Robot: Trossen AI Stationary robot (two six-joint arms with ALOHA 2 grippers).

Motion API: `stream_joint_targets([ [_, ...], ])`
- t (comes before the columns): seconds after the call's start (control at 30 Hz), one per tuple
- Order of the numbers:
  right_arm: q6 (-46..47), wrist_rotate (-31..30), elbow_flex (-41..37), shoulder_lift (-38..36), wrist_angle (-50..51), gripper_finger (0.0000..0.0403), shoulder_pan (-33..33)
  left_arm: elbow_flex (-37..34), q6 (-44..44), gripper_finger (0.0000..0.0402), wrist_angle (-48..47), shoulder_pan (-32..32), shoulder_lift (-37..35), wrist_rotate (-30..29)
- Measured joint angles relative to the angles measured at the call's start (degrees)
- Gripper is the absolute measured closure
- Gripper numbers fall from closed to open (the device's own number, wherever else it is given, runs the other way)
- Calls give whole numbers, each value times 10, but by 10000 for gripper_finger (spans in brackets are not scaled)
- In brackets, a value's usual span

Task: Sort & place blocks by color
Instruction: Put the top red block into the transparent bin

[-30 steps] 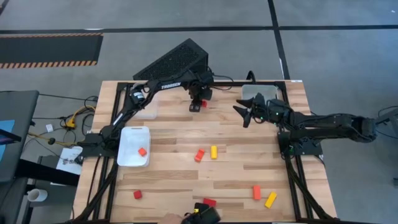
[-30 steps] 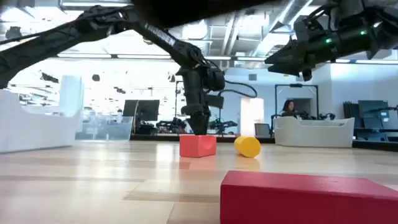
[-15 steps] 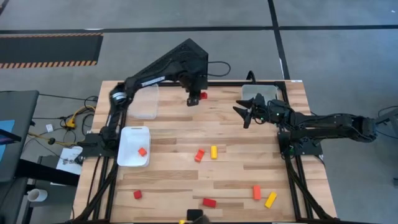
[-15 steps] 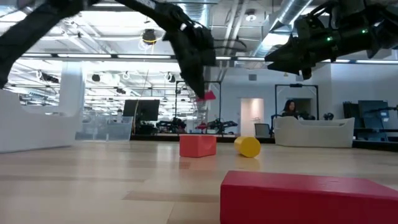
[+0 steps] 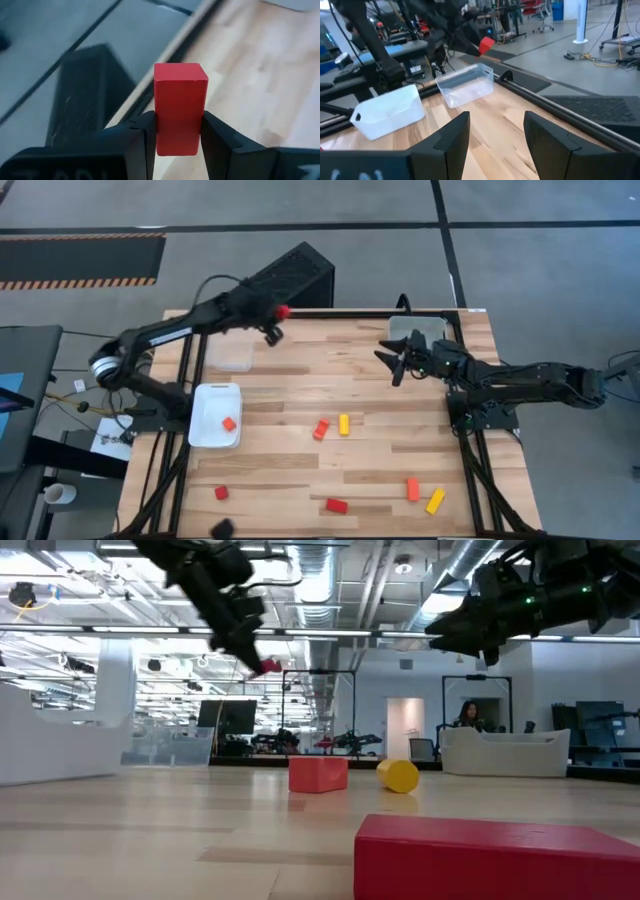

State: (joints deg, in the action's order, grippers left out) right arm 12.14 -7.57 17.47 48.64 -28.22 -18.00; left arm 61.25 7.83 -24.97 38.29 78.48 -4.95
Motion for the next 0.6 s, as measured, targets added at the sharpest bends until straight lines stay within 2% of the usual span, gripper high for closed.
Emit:
stream_joint_targets([
  [0.1,1,3,0,0,-15,194,0,-33,-33,314,-3,45,-35,-5],
  [0.23,3,4,0,0,-22,194,0,-56,-69,314,-40,103,-35,-14],
  [0.47,3,4,6,0,-25,194,0,-58,-96,314,-86,173,23,29],
  [0.6,4,4,6,0,-23,194,0,-58,-96,314,-122,193,70,28],
])
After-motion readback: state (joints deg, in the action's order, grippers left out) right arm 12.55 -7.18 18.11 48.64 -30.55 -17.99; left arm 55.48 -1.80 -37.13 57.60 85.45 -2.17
